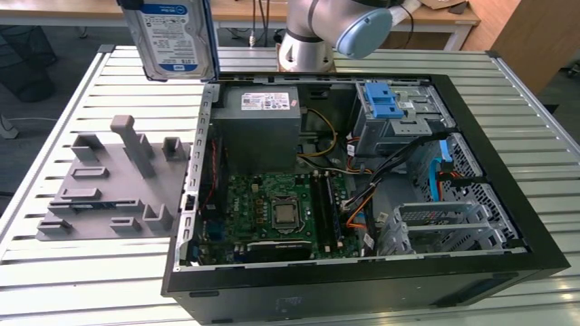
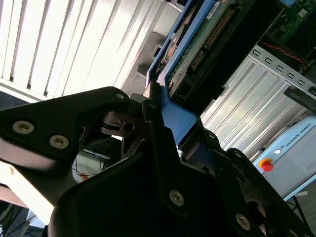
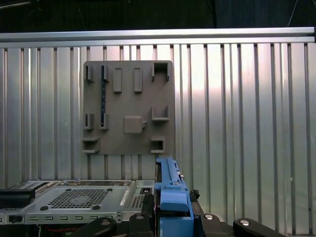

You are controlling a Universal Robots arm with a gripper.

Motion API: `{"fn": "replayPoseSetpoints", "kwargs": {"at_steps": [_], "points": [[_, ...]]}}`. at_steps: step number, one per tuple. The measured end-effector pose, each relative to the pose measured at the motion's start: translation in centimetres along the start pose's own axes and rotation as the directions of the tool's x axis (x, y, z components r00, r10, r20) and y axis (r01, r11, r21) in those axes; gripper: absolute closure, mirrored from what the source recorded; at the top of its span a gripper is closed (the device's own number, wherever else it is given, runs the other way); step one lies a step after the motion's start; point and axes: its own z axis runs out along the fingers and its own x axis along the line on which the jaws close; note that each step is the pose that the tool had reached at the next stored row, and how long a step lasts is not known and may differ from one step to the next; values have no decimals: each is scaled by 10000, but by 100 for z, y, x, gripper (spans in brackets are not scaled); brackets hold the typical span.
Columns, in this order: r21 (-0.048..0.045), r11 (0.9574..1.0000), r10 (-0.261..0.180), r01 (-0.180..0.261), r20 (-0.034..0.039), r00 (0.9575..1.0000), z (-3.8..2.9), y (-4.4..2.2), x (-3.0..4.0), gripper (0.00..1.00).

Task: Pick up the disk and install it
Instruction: 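Pick up the disk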

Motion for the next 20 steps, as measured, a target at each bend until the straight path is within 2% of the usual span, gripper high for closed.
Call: {"fn": "replayPoseSetpoints", "kwargs": {"at_steps": [20], "points": [[-1,10000,0,0,0,10000,-1,-62,-2,64]]}}
